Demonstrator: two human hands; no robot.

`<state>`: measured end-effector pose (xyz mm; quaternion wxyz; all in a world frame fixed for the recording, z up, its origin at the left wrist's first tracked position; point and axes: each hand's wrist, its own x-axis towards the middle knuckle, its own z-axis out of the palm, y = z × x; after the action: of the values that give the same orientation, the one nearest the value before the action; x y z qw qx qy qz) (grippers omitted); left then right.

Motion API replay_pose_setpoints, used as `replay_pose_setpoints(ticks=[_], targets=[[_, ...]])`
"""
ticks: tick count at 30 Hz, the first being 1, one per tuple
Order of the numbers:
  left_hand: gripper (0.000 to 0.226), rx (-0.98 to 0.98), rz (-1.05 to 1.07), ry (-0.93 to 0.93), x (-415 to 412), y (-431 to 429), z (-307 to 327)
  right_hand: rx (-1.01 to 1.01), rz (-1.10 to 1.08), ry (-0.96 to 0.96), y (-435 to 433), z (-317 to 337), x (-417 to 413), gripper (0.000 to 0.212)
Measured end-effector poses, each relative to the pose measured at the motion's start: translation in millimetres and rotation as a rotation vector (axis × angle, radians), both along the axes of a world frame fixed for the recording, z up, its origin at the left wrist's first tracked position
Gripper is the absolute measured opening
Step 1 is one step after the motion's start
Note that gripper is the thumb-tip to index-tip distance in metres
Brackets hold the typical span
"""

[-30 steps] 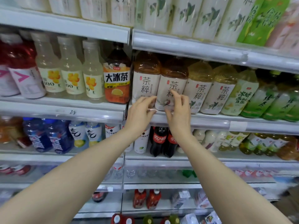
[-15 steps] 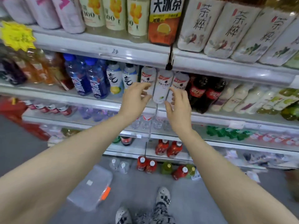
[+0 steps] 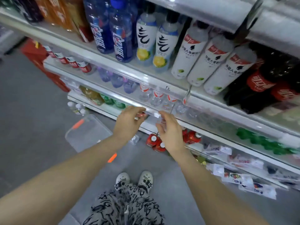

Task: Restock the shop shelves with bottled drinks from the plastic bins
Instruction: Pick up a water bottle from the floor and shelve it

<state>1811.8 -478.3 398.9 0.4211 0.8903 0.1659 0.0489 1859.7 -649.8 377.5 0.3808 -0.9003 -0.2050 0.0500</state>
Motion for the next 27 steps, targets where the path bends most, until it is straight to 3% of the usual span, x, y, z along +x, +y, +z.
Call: replay_pose_setpoints(ticks=[8,20,27], targets=[[0.042,-0.166,0.158,0.199,-37,9,-105,-0.119,0.057,0.262,7,-100,-21,0.047],[0.060,-0.321,0.220,0.454,-76,48,-339,-0.273,0.055,0.582,41,-314,-49,0.065],[0.070,-0.435,0.204,0.545,-78,50,-471,-0.315,0.029,0.657,56,-443,-45,0.069]])
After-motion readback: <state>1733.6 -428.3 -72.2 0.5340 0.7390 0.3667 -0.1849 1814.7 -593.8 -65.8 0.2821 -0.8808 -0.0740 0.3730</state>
